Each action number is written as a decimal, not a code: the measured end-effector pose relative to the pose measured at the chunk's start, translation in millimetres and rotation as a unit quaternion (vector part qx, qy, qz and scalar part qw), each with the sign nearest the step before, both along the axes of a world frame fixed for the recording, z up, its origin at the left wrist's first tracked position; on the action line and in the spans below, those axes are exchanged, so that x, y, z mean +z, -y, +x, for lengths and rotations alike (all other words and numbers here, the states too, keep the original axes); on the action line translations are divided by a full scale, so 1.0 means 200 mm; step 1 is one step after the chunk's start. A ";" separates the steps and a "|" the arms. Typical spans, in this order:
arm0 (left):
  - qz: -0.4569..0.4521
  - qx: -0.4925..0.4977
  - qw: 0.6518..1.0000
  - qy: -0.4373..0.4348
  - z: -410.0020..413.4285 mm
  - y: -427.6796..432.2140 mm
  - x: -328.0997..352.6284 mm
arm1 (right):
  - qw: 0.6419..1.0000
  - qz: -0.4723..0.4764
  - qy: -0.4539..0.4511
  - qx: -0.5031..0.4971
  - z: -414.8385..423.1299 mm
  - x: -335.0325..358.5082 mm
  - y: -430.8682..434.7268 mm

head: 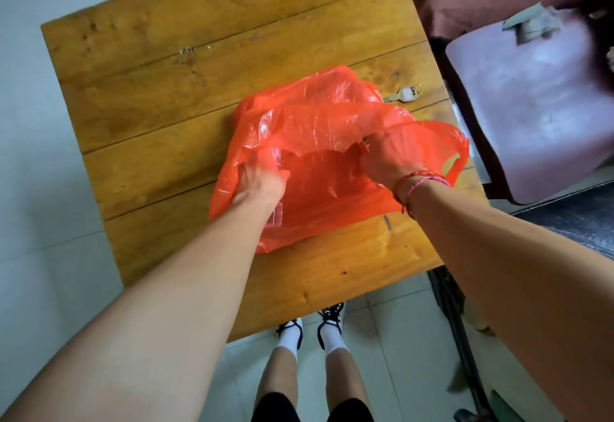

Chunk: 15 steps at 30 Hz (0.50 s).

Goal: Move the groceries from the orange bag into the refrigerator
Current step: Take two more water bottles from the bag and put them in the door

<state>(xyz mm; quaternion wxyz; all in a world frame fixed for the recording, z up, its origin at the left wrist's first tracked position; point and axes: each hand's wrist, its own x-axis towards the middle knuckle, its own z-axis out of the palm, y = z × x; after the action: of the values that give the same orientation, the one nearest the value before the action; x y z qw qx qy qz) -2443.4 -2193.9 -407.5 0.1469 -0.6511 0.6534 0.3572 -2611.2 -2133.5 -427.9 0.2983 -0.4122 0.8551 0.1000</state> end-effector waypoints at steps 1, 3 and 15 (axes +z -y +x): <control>0.001 0.002 1.000 0.000 0.00 -0.01 0.02 | 1.000 0.011 0.009 0.003 0.01 0.05 0.00; -0.015 -0.005 1.000 -0.012 0.01 -0.03 0.01 | 0.997 0.051 0.061 -0.017 0.00 0.12 -0.02; 0.031 -0.025 0.997 -0.061 0.02 -0.16 0.24 | 0.931 0.069 0.251 -0.255 0.11 0.38 -0.31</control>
<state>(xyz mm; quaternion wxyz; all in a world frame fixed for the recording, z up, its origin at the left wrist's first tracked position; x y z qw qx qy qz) -2440.0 -2161.8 -359.0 0.1360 -0.6065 0.6659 0.4127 -2588.9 -2071.0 -352.6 0.5461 -0.1705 0.8197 -0.0277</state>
